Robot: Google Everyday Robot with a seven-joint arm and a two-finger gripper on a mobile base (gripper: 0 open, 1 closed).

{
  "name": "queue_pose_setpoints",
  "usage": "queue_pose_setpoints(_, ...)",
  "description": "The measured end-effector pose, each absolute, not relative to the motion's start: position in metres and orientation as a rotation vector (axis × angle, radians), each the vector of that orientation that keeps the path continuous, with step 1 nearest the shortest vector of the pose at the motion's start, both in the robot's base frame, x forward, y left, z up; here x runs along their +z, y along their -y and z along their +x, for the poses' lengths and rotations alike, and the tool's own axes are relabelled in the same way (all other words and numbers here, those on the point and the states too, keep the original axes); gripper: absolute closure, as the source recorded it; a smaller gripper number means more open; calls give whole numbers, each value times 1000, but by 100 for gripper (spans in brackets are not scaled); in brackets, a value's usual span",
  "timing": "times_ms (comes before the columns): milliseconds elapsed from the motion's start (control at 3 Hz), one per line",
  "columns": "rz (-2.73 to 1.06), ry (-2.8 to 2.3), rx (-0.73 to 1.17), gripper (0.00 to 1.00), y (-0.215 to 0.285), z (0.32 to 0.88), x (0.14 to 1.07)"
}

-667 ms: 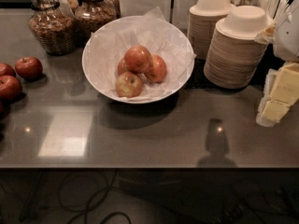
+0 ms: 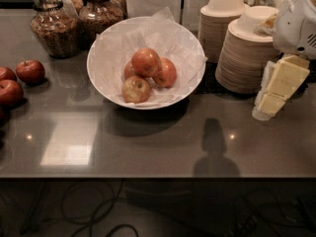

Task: Pick apple from white bowl

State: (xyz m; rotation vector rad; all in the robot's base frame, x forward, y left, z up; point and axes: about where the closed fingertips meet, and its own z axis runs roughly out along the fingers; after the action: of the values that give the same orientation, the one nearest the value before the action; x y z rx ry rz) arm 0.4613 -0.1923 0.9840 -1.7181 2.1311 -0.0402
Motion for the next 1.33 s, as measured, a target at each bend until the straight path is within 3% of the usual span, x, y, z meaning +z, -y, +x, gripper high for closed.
queue_pose_setpoints(333,-1723,-2055,7,0,166,486,996)
queue_pose_setpoints(1000,-1703,-2028,42,0,162,488,998)
queue_pose_setpoints(1333,-1645,-1948,187,0,128,512,986)
